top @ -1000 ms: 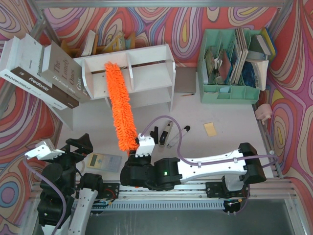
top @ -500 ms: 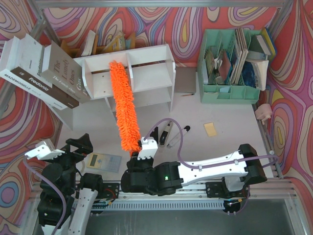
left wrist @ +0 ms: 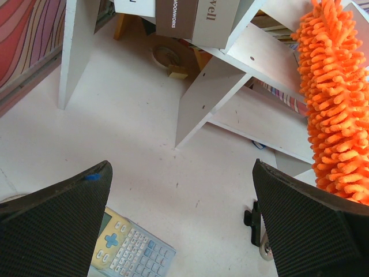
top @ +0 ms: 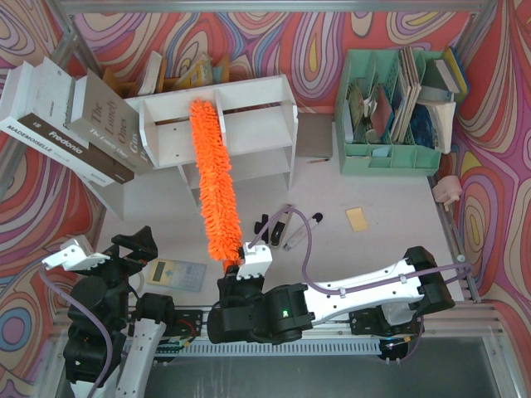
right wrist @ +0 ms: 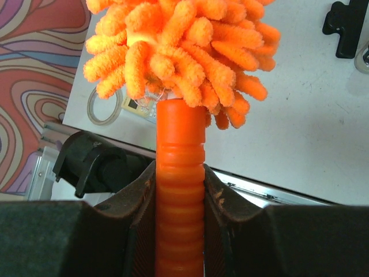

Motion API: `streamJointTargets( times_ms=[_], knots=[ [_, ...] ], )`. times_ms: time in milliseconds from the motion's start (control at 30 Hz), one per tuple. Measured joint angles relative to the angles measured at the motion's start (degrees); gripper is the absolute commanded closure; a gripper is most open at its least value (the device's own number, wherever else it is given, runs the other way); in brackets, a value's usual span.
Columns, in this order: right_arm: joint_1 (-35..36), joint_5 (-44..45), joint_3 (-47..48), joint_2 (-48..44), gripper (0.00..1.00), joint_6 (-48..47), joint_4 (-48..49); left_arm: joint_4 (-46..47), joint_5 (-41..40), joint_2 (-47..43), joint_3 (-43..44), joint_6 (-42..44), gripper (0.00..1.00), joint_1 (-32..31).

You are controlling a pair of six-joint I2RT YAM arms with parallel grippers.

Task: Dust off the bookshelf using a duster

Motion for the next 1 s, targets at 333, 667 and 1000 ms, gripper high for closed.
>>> streamJointTargets(
  times_ms=[333,667,1000],
  knots=[
    [-1.0,-1.7,0.0,0.0,1.0,0.1,0.2,0.0,0.0,0.0,0.0,0.0,0.01,0.0],
    [-1.9,-6.8,0.2,0.9,1.0,-12.8,10.4,0.0,0.0,0.0,0.0,0.0,0.01,0.0],
    [-1.9,-8.8,2.3,3.9,1.0,-17.0,12.2,0.0,0.0,0.0,0.0,0.0,0.02,0.0]
  ],
)
